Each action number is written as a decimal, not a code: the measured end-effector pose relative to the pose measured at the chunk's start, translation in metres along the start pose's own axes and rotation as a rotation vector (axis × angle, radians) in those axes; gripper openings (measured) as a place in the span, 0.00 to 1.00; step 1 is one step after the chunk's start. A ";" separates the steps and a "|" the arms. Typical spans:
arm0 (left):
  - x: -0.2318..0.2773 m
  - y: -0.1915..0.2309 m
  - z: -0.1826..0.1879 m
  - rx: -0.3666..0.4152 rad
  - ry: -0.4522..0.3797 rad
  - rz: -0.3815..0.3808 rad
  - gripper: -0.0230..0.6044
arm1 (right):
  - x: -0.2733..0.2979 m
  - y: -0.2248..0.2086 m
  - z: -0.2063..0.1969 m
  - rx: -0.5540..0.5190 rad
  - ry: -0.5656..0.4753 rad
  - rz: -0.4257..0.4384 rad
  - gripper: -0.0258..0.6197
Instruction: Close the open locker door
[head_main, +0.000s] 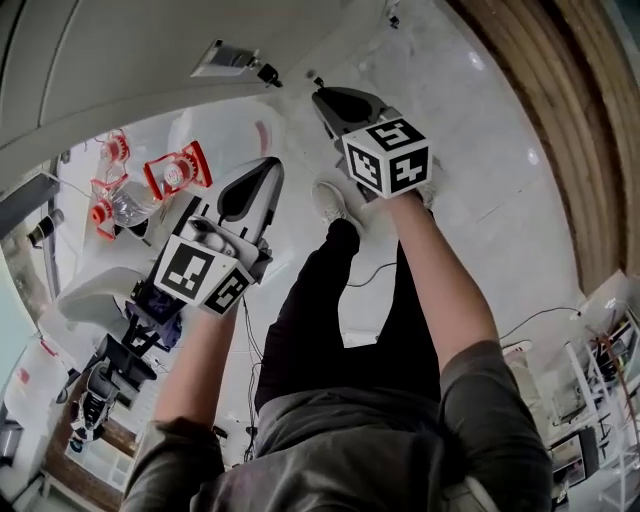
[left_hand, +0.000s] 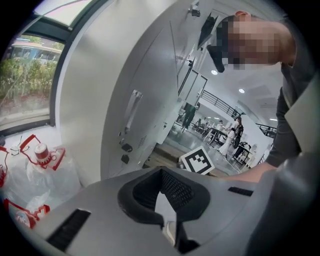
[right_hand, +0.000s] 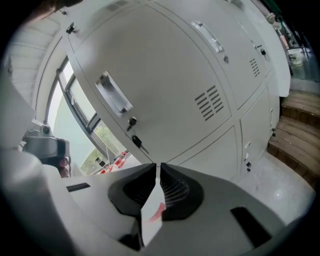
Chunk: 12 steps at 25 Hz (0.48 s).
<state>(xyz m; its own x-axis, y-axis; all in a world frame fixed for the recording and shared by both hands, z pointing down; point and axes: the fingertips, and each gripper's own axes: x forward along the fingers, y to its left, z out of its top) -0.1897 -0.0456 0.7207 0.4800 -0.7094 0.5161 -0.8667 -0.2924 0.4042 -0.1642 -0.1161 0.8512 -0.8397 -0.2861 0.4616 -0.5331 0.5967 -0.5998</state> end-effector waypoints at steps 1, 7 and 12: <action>-0.002 -0.008 0.008 0.006 -0.009 -0.002 0.05 | -0.015 0.007 0.009 -0.004 -0.015 0.002 0.10; -0.024 -0.062 0.067 0.054 -0.061 -0.025 0.05 | -0.106 0.058 0.079 -0.057 -0.123 0.013 0.09; -0.044 -0.109 0.131 0.151 -0.121 -0.035 0.05 | -0.182 0.097 0.150 -0.127 -0.242 0.029 0.09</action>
<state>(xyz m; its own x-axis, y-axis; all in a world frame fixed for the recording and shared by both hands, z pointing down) -0.1339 -0.0668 0.5552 0.4980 -0.7665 0.4056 -0.8648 -0.4045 0.2975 -0.0787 -0.1187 0.6104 -0.8631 -0.4289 0.2668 -0.5038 0.6921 -0.5170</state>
